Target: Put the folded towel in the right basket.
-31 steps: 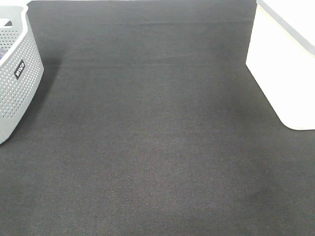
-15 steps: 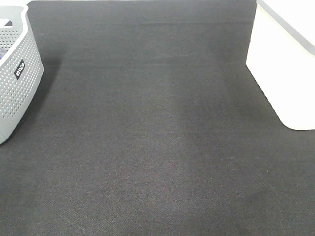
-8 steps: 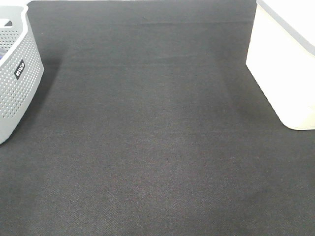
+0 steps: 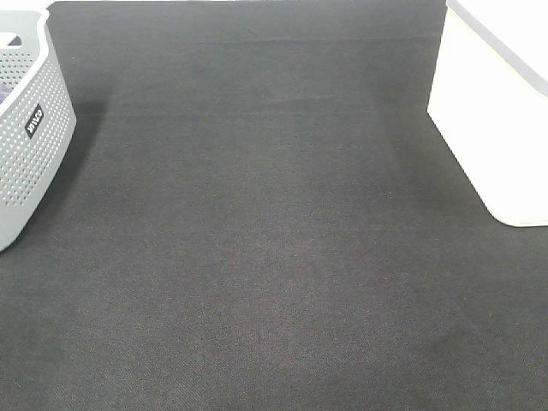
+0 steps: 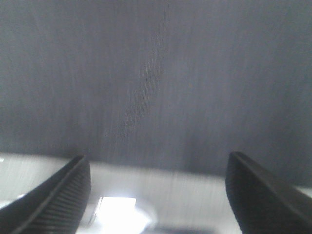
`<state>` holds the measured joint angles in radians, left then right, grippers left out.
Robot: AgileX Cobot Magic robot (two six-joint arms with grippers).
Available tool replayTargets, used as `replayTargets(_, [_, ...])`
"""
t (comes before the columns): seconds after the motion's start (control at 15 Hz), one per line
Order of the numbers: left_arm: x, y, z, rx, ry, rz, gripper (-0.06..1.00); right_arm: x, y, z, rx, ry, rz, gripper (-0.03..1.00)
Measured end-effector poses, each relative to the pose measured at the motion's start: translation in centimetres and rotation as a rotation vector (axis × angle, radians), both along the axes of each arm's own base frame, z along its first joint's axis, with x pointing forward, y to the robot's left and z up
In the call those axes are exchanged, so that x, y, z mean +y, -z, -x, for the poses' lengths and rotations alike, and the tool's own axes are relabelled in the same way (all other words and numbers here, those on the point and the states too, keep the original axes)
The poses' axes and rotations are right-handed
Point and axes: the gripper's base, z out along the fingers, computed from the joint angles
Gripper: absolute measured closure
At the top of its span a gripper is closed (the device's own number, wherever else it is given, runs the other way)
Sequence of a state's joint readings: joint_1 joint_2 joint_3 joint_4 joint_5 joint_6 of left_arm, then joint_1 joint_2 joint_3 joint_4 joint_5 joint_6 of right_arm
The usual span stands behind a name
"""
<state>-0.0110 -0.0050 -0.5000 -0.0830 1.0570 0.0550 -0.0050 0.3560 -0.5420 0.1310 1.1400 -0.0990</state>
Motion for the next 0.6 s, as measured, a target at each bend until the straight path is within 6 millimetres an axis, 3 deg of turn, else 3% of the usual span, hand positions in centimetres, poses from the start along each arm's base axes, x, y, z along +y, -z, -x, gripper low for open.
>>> replayTargets(0.13, [0.0, 0.0, 0.0, 0.0, 0.0, 0.0, 0.07, 0.0, -0.5, 2.5, -0.177, -0.012, 0.017, 0.24])
replayTargets(0.33, [0.0, 0.0, 0.0, 0.0, 0.0, 0.0, 0.07, -0.1, -0.1, 4.8, -0.365, -0.015, 0.034, 0.24])
replayTargets(0.6, [0.0, 0.0, 0.0, 0.0, 0.0, 0.0, 0.07, -0.1, 0.0, 5.0, -0.396, -0.013, 0.047, 0.24])
